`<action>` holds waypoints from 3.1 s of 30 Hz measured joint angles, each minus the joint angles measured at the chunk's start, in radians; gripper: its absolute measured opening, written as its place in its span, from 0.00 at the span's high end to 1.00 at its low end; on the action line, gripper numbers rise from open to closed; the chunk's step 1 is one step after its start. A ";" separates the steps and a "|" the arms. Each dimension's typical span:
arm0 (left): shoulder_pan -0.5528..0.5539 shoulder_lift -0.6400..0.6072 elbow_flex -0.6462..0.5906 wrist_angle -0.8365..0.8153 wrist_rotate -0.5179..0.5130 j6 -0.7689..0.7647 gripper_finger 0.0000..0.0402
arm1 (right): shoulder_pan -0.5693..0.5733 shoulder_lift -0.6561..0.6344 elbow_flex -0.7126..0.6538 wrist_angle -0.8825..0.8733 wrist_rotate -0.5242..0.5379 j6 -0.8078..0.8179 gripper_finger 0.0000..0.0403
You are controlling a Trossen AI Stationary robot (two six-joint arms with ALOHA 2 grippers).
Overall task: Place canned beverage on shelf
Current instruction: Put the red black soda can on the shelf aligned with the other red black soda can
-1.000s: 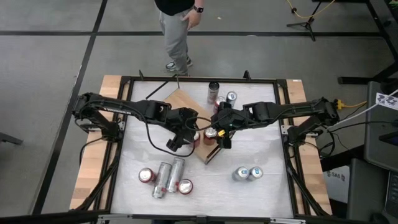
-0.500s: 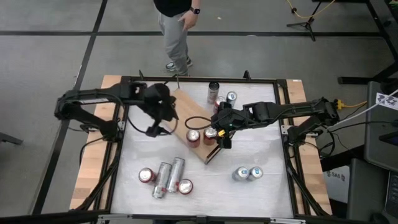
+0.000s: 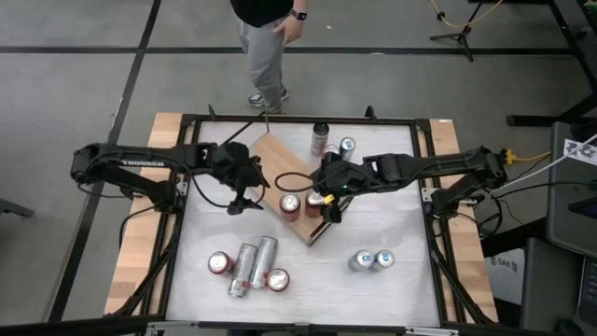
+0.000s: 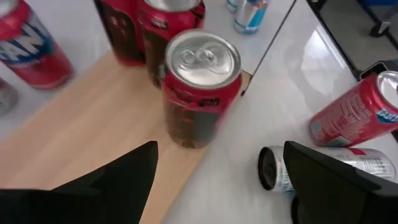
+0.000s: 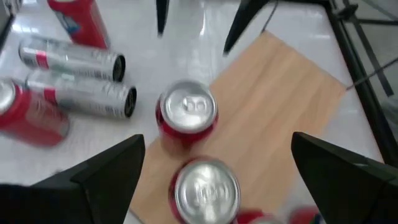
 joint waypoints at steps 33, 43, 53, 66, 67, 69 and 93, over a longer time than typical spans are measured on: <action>-0.171 0.181 -0.030 0.152 -0.525 -0.161 0.53 | 0.000 0.161 0.000 0.120 0.138 -0.003 0.02; -0.171 0.197 -0.030 0.250 -0.520 -0.161 0.55 | 0.000 0.163 0.000 0.119 0.053 -0.003 0.02; -0.177 0.197 -0.030 0.307 -0.512 -0.163 0.55 | 0.000 0.163 0.000 0.118 0.043 -0.003 0.02; -0.177 0.222 -0.030 0.378 -0.512 -0.167 0.55 | 0.000 0.159 0.061 0.073 0.044 -0.003 0.02; -0.177 0.230 -0.030 0.386 -0.505 -0.169 0.55 | 0.000 0.159 0.068 0.065 0.044 -0.003 0.02; -0.178 0.253 -0.030 0.403 -0.493 -0.169 0.55 | 0.000 0.159 0.080 0.056 0.044 -0.003 0.02; -0.220 0.314 -0.029 0.443 -0.495 -0.193 0.55 | 0.000 0.158 0.105 0.003 0.036 -0.003 0.02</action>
